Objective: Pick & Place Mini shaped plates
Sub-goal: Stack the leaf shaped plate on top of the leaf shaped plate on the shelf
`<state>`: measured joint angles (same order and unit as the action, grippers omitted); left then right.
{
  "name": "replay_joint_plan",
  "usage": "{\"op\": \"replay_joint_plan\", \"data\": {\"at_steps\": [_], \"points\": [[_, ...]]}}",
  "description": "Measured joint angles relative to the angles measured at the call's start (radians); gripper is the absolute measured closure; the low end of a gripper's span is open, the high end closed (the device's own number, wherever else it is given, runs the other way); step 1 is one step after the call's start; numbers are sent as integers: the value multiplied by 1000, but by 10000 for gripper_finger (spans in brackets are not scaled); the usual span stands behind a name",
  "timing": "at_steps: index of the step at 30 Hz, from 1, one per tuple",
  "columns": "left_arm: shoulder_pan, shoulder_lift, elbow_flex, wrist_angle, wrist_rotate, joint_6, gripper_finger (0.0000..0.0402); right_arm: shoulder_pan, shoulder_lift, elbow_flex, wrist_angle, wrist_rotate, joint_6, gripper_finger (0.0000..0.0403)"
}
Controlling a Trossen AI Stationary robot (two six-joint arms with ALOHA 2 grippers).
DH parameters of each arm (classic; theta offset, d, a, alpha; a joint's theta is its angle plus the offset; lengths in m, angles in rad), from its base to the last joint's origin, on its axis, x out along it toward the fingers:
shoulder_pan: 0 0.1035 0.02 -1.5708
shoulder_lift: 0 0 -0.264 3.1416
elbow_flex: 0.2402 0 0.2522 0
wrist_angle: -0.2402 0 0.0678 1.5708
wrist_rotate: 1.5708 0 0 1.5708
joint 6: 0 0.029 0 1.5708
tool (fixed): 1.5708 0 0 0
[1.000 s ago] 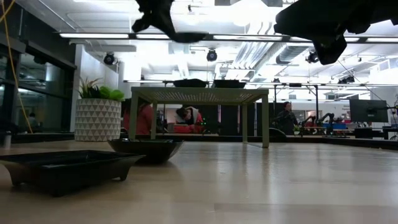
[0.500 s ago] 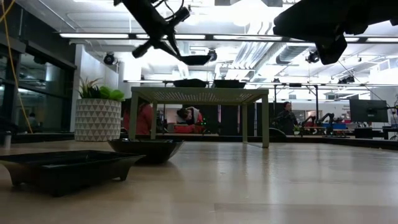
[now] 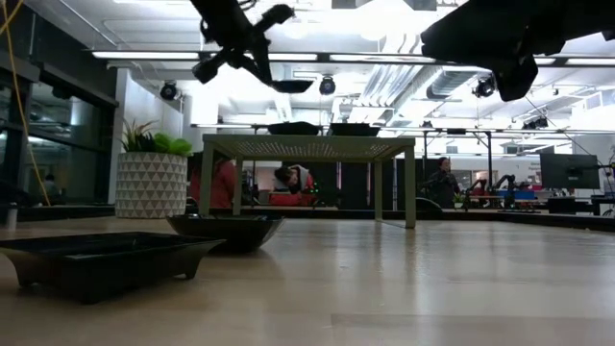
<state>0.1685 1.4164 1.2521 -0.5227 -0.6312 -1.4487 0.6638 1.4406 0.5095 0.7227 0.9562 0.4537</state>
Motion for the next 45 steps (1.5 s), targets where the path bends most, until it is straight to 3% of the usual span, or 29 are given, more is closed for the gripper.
{"op": "replay_joint_plan", "data": {"at_steps": [5, 15, 20, 33, 45], "points": [[-48, 0, 0, -3, -100, -170, 401, 0, 0, 0, 0, 7, 27, 332], [-45, 0, -141, 122, -49, -388, 401, 0, 0, 0, 0, 41, 40, 332], [-57, 1, -194, 282, -48, -416, 401, 0, 0, 0, -1, 41, 41, 332], [-145, 56, -195, 278, -231, -592, 401, 0, 0, 0, -3, 56, 54, 332], [-143, 123, -194, 301, -224, -675, 401, -1, 0, 0, -9, 61, 73, 332]]}}
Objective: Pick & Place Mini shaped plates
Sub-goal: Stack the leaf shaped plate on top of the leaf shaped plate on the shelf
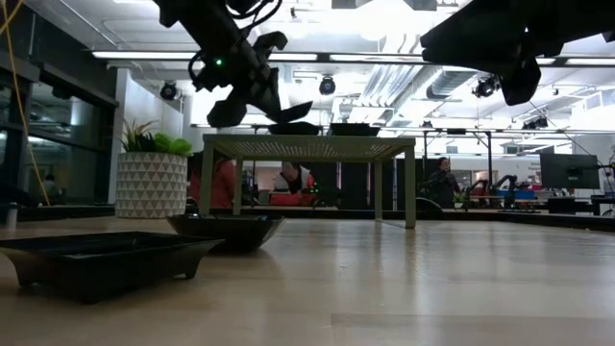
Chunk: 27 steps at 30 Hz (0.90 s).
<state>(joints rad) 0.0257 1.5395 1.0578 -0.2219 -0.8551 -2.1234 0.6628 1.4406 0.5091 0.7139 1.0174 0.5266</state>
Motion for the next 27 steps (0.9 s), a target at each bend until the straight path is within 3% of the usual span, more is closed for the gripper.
{"op": "replay_joint_plan", "data": {"at_steps": [13, 27], "points": [[1, 12, -1, 76, -3, 14, 401, 0, 0, 0, 0, 2, 0, 332], [1, 17, -1, 47, -12, 24, 402, 0, 0, 0, 0, -5, 1, 332]]}}
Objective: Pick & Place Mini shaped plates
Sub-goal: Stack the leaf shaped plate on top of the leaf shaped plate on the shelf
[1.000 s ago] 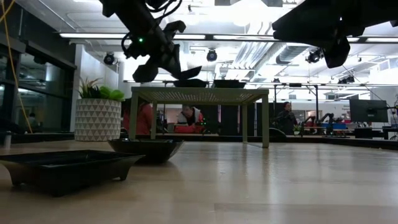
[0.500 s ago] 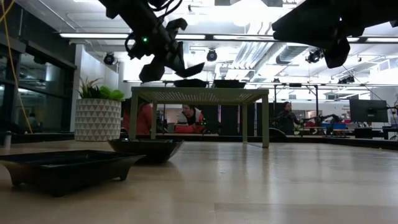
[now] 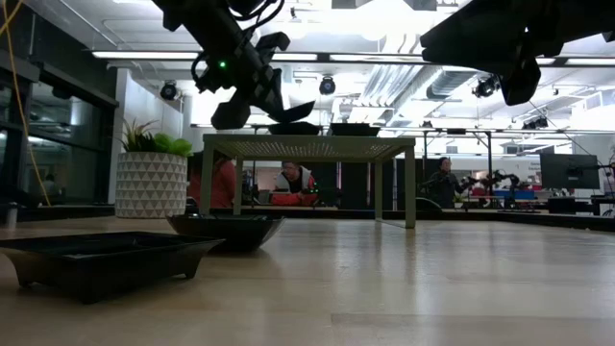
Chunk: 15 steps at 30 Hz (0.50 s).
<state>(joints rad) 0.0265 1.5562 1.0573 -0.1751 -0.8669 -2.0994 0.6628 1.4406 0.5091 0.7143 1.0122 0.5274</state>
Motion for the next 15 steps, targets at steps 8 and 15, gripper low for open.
{"op": "replay_joint_plan", "data": {"at_steps": [8, 15], "points": [[0, 0, 0, -12, -4, 2, 402, 0, 0, 0, 0, 0, 0, 332], [3, 21, -1, -9, 5, 8, 401, 0, 0, 0, 0, -1, 0, 332]]}}
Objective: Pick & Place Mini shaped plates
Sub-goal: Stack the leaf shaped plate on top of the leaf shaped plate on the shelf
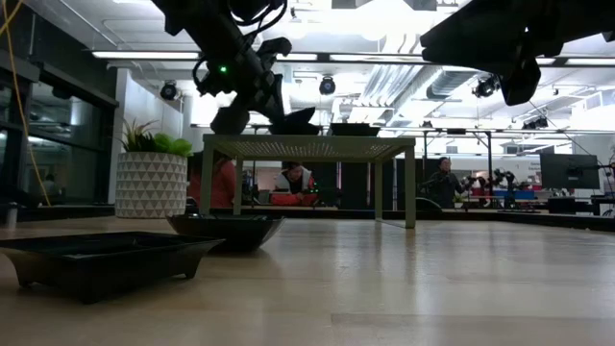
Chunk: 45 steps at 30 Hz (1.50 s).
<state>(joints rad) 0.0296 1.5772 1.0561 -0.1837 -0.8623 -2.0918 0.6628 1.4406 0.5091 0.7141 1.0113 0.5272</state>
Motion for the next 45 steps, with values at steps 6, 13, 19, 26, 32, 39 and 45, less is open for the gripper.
{"op": "replay_joint_plan", "data": {"at_steps": [6, 13, 19, 26, 32, 39, 45], "points": [[26, 11, 2, 3, 85, -4, 401, 1, 0, 0, -17, -8, 17, 332], [31, 11, 2, 8, 88, 22, 401, 1, 0, 0, -22, -13, 19, 332], [29, 11, 2, 15, 88, 45, 401, 1, 0, 0, -27, -19, 23, 332], [29, 8, 2, 68, 86, 107, 379, 1, 0, 0, -27, -25, 27, 332], [29, 7, 2, 77, 85, 127, 356, 1, 0, 0, -29, -31, 34, 332], [29, -12, 2, 71, 43, 184, 348, 1, 0, 0, -34, -47, 35, 332], [29, -66, 1, 27, 22, 262, 348, 1, 0, 0, -44, -46, 42, 332]]}}
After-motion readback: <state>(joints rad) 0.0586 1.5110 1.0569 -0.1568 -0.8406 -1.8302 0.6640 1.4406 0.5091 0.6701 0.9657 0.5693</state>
